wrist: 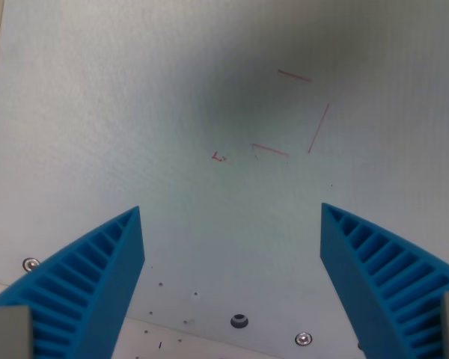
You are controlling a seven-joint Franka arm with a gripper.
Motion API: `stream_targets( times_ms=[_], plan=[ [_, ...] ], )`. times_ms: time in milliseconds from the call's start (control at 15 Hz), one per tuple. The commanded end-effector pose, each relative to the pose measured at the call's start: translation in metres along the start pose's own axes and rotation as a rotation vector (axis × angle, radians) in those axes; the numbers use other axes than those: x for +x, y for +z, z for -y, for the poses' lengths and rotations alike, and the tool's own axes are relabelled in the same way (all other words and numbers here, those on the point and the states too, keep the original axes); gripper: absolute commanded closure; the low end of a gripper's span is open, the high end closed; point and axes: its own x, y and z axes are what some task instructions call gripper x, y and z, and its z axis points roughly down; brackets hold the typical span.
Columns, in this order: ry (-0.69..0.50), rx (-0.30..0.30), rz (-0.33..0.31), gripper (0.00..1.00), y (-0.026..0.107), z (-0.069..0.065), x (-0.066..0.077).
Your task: Rotate around base positive y
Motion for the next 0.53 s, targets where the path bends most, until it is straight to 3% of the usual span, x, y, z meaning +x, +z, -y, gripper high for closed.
stream_targets(
  times_ms=[67, 533],
  plan=[
    [0.0, 0.003, 0.007, 0.0, -0.0025, 0.0, -0.0002],
    [-0.001, 0.031, 0.083, 0.0, -0.0025, 0.0, -0.0002]
  ],
)
